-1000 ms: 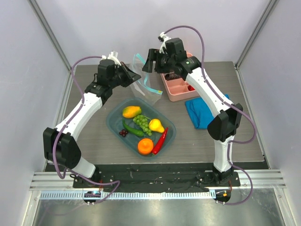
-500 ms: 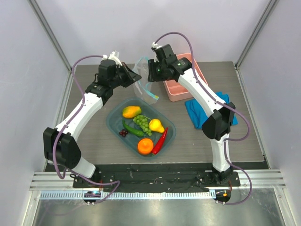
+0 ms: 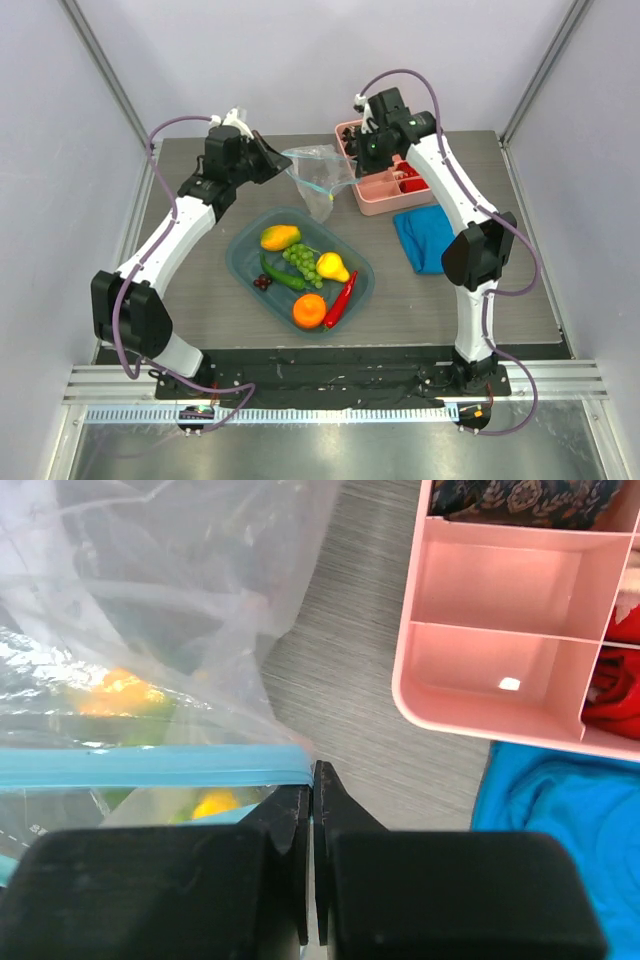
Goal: Place the food in the zip-top bag and seal the zipper
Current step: Open the zipper of the food storage bag.
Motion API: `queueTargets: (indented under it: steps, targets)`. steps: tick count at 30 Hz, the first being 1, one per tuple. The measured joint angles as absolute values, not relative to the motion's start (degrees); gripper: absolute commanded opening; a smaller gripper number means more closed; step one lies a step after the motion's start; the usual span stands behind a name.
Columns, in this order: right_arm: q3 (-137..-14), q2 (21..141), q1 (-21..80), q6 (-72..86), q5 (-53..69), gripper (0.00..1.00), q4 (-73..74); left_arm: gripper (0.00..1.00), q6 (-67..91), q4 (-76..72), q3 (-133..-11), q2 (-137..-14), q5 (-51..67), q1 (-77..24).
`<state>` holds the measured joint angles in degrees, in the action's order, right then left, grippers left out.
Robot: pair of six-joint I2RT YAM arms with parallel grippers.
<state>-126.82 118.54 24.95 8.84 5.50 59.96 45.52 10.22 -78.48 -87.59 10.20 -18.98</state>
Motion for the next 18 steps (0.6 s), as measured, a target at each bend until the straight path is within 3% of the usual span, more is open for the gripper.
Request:
queueTargets:
  steps: [6, 8, 9, 12, 14, 15, 18]
  targets:
    - [-126.8, 117.54, 22.7, 2.94, 10.52, 0.01, 61.34, 0.0, 44.6, 11.44, -78.52, -88.14, 11.68, -18.98]
    - [-126.8, 116.71, 22.85, 1.17, 11.46, 0.01, 62.08, 0.06, 44.49, 11.7, -79.05, -89.17, 12.27, -18.55]
    - [-126.8, 116.18, 22.92, 0.4, 12.21, 0.01, 62.41, 0.11, 44.45, 11.79, -79.53, -89.91, 13.02, -18.31]
    - [-126.41, 114.67, 22.74, -0.23, 15.14, 0.01, 62.61, 0.43, 43.86, 11.88, -80.97, -92.55, 15.86, -17.96]
    - [-124.88, 113.03, 22.74, -0.16, 16.75, 0.01, 62.57, 0.56, 42.63, 12.21, -81.6, -93.89, 18.52, -17.85]
    - [-124.01, 112.22, 22.7, -0.14, 17.3, 0.01, 62.63, 0.68, 42.33, 12.29, -81.62, -94.17, 20.34, -17.72]
    - [-121.95, 110.5, 22.63, 0.69, 18.46, 0.01, 62.59, 0.87, 40.88, 11.05, -80.62, -93.58, 26.35, -17.04]
